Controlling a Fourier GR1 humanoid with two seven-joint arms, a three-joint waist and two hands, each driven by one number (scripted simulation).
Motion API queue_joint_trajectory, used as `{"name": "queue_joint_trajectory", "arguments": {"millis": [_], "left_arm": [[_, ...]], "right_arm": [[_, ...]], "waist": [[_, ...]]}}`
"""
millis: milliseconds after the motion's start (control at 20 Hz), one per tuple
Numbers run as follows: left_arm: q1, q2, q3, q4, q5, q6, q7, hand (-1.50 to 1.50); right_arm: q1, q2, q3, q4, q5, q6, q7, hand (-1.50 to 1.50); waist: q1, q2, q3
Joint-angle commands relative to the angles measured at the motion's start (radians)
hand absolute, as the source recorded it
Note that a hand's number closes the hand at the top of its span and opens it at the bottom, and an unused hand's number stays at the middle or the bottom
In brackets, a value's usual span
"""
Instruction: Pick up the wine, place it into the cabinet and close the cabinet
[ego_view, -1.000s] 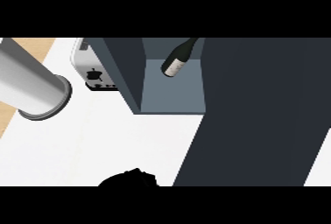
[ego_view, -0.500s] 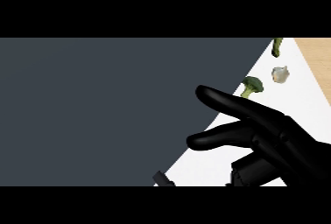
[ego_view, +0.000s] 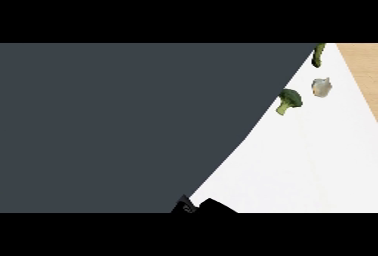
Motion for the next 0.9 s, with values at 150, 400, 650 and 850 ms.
{"name": "queue_joint_trajectory", "arguments": {"millis": [150,400,650,850], "left_arm": [[0.094,0.105,0.198,0.052,0.141,-0.233,-0.015,1.50],[0.102,0.141,0.311,0.103,0.237,-0.338,0.007,1.50],[0.122,0.156,0.349,0.145,0.257,-0.410,0.024,1.50],[0.114,0.174,0.414,0.154,0.308,-0.430,0.048,1.50]], "right_arm": [[-0.205,0.015,0.094,0.310,0.100,-0.173,-0.129,1.50],[-0.323,0.015,0.045,0.563,0.079,-0.197,-0.247,1.50],[-0.439,0.015,-0.039,0.821,-0.021,-0.242,-0.376,1.50],[-0.480,0.015,-0.061,1.033,-0.051,-0.209,-0.492,1.50]], "waist": [[0.016,0.004,0.000],[0.018,0.011,0.001],[0.036,0.018,0.001],[0.038,0.023,0.001]]}}
